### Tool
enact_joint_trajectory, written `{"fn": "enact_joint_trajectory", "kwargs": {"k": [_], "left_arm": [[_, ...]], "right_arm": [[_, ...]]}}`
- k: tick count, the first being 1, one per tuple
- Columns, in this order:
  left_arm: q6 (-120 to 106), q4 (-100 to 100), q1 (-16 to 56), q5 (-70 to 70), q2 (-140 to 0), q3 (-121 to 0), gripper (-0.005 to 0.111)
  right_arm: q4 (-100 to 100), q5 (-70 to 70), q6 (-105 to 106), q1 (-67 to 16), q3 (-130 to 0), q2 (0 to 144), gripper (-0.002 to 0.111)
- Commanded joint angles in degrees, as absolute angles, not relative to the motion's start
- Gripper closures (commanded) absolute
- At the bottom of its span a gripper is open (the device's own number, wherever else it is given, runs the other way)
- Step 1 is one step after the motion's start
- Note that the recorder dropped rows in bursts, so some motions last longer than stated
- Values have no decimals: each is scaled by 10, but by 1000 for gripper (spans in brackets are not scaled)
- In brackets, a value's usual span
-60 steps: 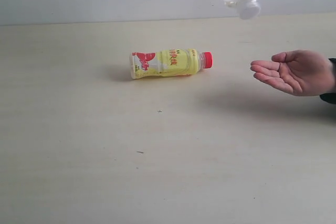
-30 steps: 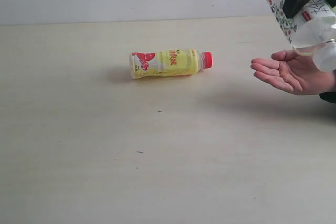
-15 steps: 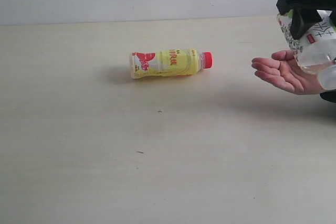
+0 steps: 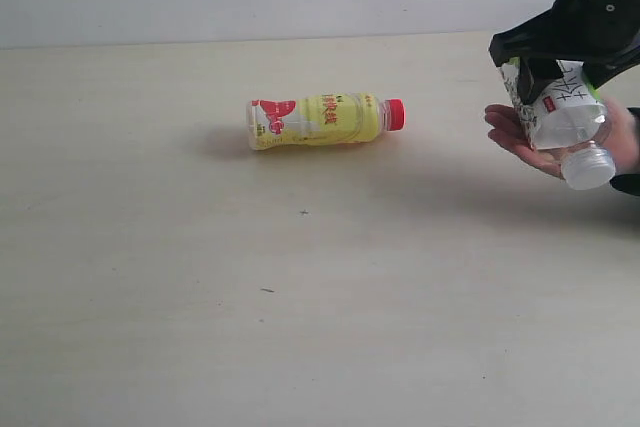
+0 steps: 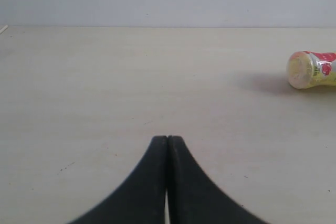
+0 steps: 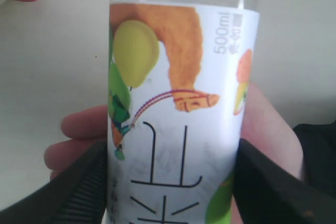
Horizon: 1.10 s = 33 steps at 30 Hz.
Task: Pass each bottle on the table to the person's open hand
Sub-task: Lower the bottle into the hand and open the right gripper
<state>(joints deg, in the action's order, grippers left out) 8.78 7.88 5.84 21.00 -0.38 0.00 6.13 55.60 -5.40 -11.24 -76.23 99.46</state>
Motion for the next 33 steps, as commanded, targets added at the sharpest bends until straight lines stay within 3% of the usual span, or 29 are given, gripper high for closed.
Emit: {"fn": "enact_joint_trajectory", "kwargs": {"k": [1, 5, 18, 26, 33], "left_arm": [[90, 78, 57, 206, 0, 0, 107], [90, 78, 57, 206, 0, 0, 107], [90, 78, 57, 206, 0, 0, 107], [90, 78, 57, 206, 0, 0, 107], [90, 78, 57, 206, 0, 0, 107]], "right_arm": [[67, 543, -56, -113, -762, 1003, 108], [67, 543, -56, -113, -762, 1003, 104], [108, 557, -60, -113, -762, 1003, 64], [106, 557, -60, -113, -762, 1003, 30], [106, 556, -60, -113, -762, 1003, 17]]}}
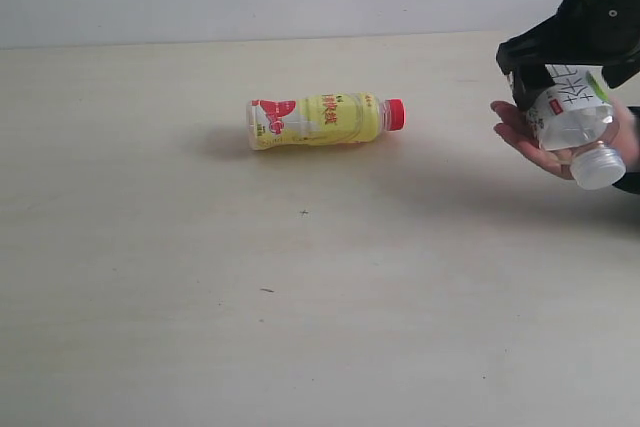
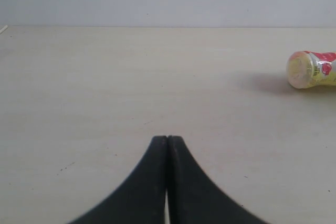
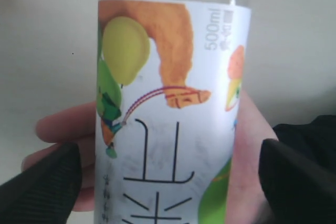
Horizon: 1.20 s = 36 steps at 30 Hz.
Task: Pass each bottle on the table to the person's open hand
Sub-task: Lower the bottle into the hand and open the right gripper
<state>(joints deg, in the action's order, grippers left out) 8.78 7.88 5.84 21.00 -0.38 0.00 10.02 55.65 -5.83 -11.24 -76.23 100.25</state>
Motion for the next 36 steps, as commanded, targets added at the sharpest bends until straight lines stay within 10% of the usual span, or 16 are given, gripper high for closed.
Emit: {"fn": "enact_joint_trajectory", "kwargs": {"k": [1, 36], "left_arm": [[90, 78, 57, 206, 0, 0, 107], [90, 78, 57, 206, 0, 0, 107]], "right_arm": [[106, 556, -60, -113, -762, 1003, 16], [-62, 542, 79, -113, -764, 879, 15]]}}
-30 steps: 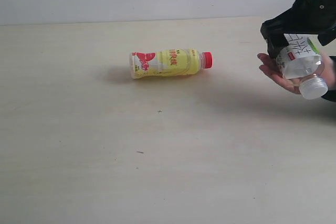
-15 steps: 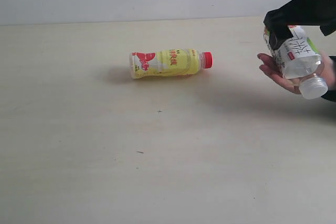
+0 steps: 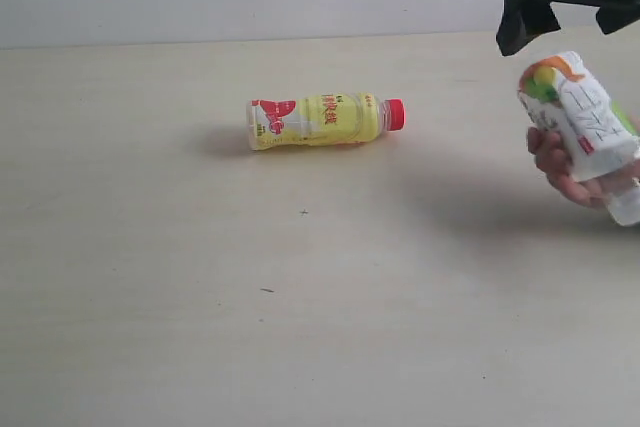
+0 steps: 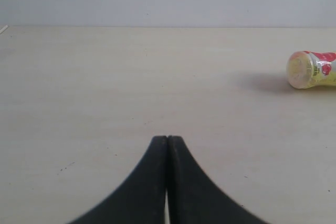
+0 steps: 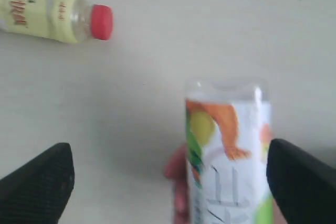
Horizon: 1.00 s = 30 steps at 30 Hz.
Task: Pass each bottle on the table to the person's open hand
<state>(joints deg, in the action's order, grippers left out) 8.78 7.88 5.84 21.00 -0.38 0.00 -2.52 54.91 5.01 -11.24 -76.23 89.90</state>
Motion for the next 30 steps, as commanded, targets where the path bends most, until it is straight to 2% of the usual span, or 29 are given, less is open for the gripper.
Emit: {"fn": "enact_joint_trajectory", "kwargs": {"k": [1, 30], "left_arm": [[90, 78, 57, 206, 0, 0, 107], [90, 78, 57, 206, 0, 0, 107]], "right_arm": [[-62, 541, 79, -113, -764, 874, 15], [-80, 533, 79, -113, -764, 833, 15]]}}
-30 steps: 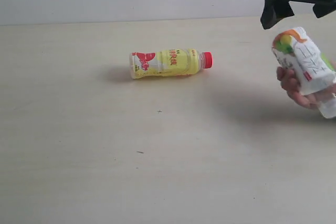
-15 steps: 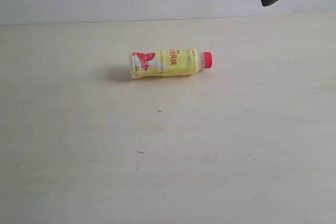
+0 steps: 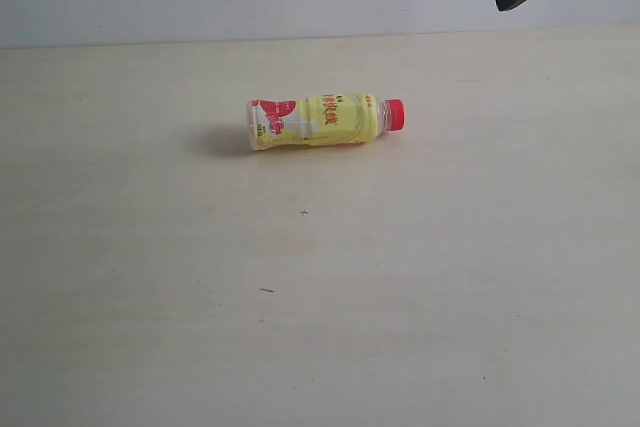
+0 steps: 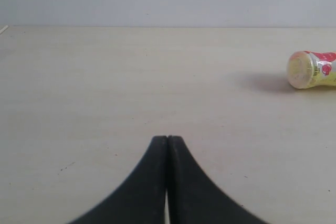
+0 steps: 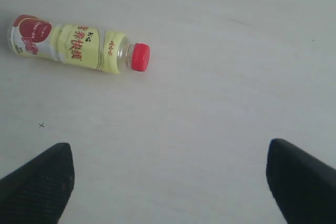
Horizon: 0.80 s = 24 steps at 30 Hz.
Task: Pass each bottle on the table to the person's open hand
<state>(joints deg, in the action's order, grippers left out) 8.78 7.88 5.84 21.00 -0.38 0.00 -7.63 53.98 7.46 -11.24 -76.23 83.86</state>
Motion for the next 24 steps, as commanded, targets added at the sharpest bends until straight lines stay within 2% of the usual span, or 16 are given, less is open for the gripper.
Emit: {"fn": "enact_joint_trajectory", "kwargs": {"k": [1, 24], "left_arm": [[90, 78, 57, 206, 0, 0, 107], [90, 78, 57, 206, 0, 0, 107]], "right_arm": [[-81, 533, 79, -113, -764, 833, 15], [-84, 516, 79, -113, -764, 842, 15]]}}
